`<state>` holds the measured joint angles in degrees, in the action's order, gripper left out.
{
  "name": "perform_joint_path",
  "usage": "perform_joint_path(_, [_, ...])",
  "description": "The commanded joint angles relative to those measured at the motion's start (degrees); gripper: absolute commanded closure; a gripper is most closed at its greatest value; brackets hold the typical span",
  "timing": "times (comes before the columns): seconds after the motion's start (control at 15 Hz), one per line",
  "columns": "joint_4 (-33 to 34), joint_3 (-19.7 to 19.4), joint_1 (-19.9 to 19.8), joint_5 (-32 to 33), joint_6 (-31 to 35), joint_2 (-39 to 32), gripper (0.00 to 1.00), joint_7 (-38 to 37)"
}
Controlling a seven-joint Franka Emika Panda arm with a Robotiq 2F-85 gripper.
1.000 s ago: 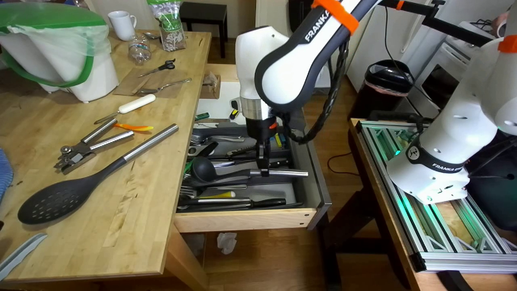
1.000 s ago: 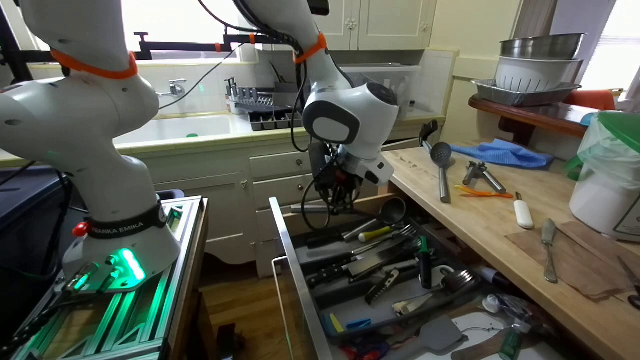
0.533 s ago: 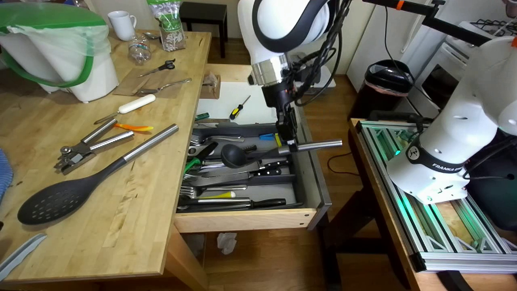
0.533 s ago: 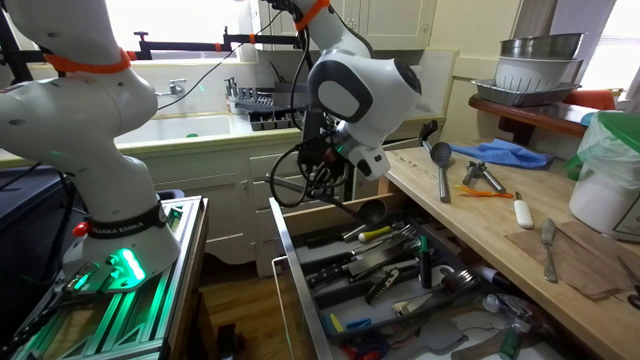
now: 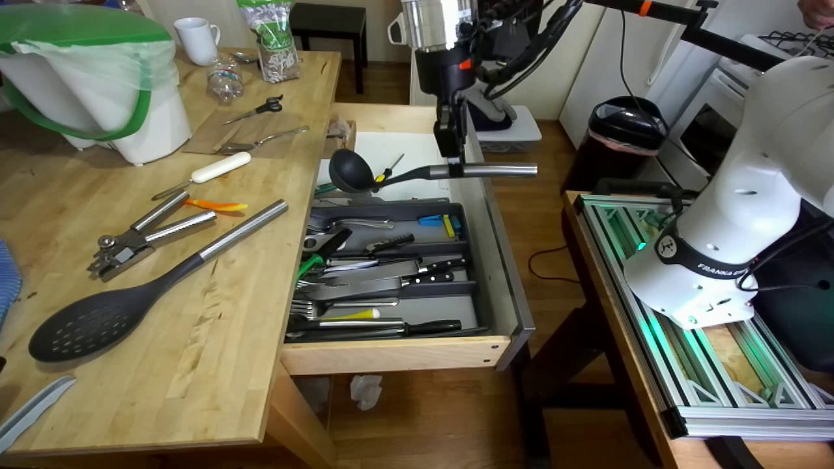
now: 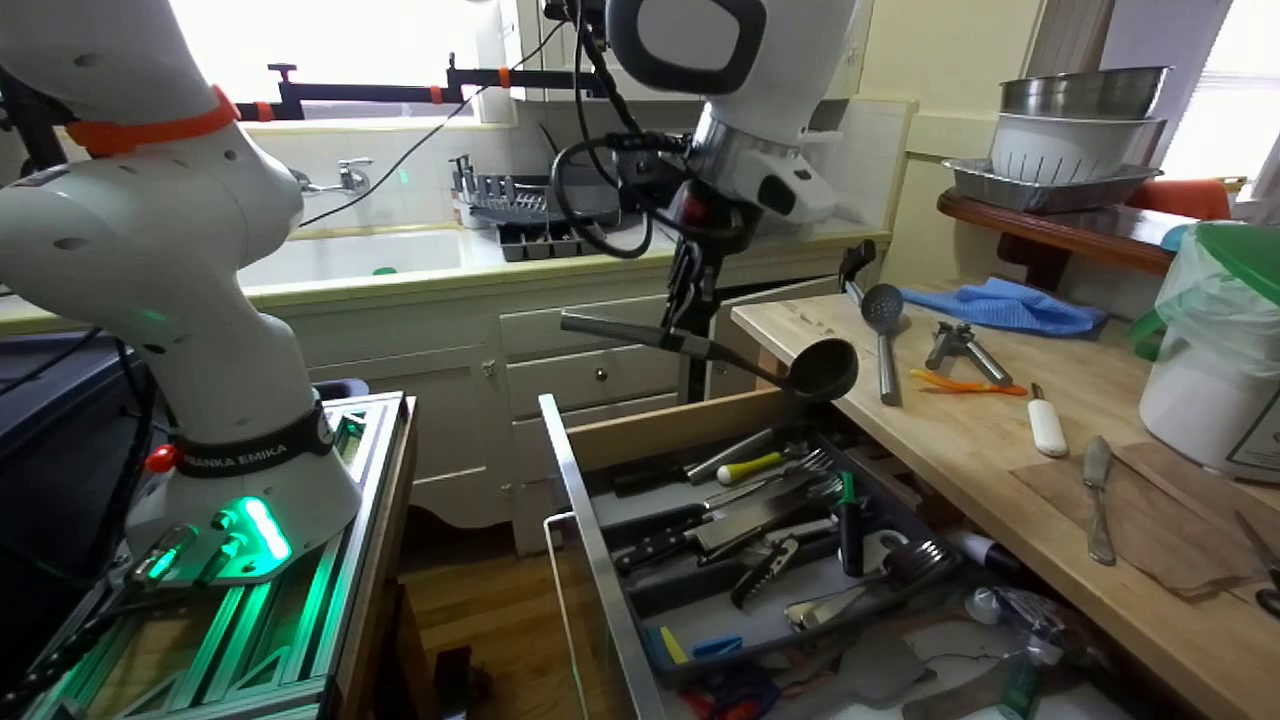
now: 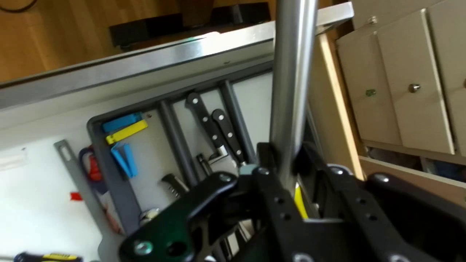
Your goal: Remove the serving spoon from drawer
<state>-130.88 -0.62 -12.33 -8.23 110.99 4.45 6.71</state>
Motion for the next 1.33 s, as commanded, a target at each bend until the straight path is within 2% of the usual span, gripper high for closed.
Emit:
perform_joint_path(0.0, [6.0, -1.6, 2.8, 11.2, 1.5, -3.6, 0.94, -2.4])
perform_joint_path(0.4, [17.9, -1.8, 5.2, 27.2, 1.5, -11.6, 0.94, 0.9])
perform_joint_path(0.53, [20.7, -1.5, 6.0, 28.4, 5.4, -13.9, 0.94, 3.0])
perform_joint_path(0.6, [20.7, -1.3, 6.3, 28.0, 9.4, -14.1, 0.94, 3.6])
perform_joint_path(0.67, [18.2, -1.9, 6.2, 26.5, 5.9, -11.9, 0.76, 2.1])
perform_joint_path(0.8, [19.7, -1.8, 6.8, 26.6, 8.7, -13.5, 0.76, 2.8])
perform_joint_path(1.07, [20.1, -1.8, 6.9, 26.7, 8.9, -13.9, 0.76, 3.1])
perform_joint_path(1.13, [20.3, -2.2, 7.0, 28.8, 10.4, -14.8, 0.94, 2.3])
perform_joint_path(1.27, [22.4, -2.6, 6.7, 30.5, 14.8, -17.0, 0.94, 3.5])
